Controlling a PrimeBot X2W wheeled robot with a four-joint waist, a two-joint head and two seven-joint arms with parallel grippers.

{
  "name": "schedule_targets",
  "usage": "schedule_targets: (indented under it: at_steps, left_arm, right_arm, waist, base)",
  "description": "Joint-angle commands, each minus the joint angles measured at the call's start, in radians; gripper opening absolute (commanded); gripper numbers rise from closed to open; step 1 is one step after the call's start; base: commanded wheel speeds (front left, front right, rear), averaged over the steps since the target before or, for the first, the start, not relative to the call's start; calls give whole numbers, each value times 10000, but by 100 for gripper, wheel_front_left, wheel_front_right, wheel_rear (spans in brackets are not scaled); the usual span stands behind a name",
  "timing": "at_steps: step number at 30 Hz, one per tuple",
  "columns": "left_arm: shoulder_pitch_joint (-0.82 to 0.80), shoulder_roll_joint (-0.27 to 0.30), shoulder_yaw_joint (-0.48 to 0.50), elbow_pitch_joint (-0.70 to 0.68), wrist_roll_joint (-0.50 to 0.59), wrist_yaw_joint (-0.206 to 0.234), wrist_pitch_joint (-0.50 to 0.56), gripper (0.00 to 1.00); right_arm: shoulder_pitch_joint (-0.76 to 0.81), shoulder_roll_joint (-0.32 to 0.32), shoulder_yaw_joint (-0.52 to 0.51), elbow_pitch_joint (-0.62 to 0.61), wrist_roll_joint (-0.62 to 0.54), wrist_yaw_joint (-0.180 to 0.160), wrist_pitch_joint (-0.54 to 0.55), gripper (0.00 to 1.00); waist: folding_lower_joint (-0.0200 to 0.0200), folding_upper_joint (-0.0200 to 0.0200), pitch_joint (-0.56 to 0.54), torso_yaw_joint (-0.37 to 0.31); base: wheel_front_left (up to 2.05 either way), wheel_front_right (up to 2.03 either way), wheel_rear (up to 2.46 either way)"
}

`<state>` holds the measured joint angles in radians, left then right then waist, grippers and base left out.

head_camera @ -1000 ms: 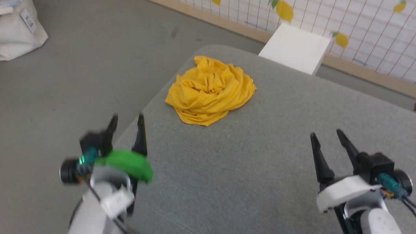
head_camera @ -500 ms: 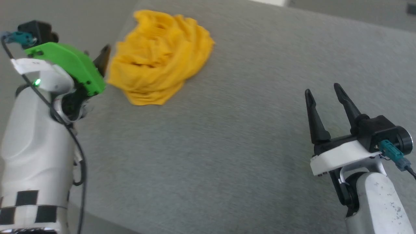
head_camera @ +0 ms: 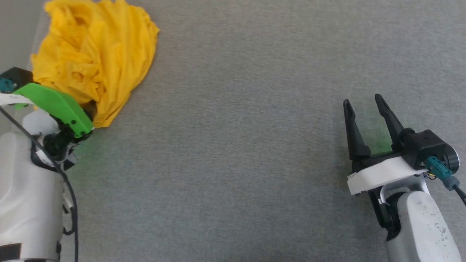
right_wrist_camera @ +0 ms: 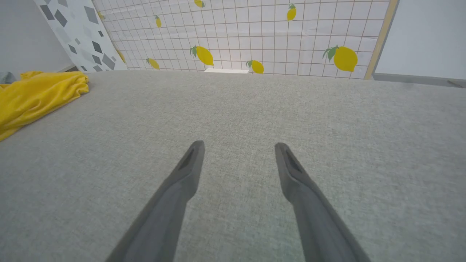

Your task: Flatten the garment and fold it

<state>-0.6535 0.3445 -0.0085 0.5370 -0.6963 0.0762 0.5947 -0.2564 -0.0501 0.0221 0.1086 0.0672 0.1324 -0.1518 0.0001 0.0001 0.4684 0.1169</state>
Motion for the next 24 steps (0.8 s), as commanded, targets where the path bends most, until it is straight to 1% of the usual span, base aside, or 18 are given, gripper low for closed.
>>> schedule_targets:
  at_steps: [1,2,4,6,7,8,9,11,13,15,18,21,24]
  left_arm:
    - [572,-317,-210,183,-20,7,221,0]
    - [630,-274,-206,78,29,-16,78,0]
    - [696,-108,-111,-189,299,2,-721,0]
    - [707,112,24,-433,800,114,-2071,0]
    - [688,217,137,-554,1115,245,-2992,0]
    - [669,234,229,-639,1319,356,-3707,0]
    - [611,207,329,-810,1563,490,-4637,0]
    - [548,70,290,-1067,1949,606,-5885,0]
    - [422,-56,152,-1326,2191,543,-6699,0]
    - [214,-146,-45,-1565,2424,463,-7276,0]
    - [-165,-478,-425,-1947,2571,359,-7571,0]
    - [-573,-857,-956,-2315,2707,192,-7555,0]
    - [-992,-1261,-1557,-2591,2816,-30,-7395,0]
  right_arm:
    - [-169,-1,21,70,75,-17,-106,100]
    - [-162,-1,39,105,91,-17,-116,100]
    - [-113,-1,74,183,101,-17,-140,100]
    - [-33,-1,82,285,104,-17,-175,100]
    - [25,-1,83,355,121,-17,-198,100]
    - [90,-1,67,411,140,-17,-217,100]
    - [169,-1,28,470,162,-17,-236,100]
    - [355,-1,-81,598,224,-17,-274,100]
    - [559,-1,-159,687,297,-17,-282,100]
    - [768,-1,-195,768,362,-17,-295,100]
    - [1067,-1,-287,819,424,-17,-275,100]
    - [1320,-1,-355,815,482,-17,-214,100]
    - [1518,-1,-342,738,506,-17,-119,100]
  waist:
    - [-1,-1,-22,-147]
    - [-1,-1,-122,-120]
    - [-1,-1,-412,-53]
    - [-1,-1,-800,8]
    - [-1,-1,-1061,30]
    - [-1,-1,-1281,55]
    - [-1,-1,-1538,93]
    - [-1,-1,-2073,167]
    - [-1,-1,-2530,205]
    - [-1,-1,-3002,183]
    - [-1,-1,-3589,85]
    - [-1,-1,-4067,-144]
    - [-1,-1,-4430,-570]
  base:
    - [0,0,0]
    - [0,0,0]
    - [0,0,0]
    - [0,0,0]
    - [0,0,0]
    - [0,0,0]
    - [0,0,0]
    - [0,0,0]
    - [0,0,0]
    - [0,0,0]
    - [0,0,0]
    - [0,0,0]
    - [0,0,0]
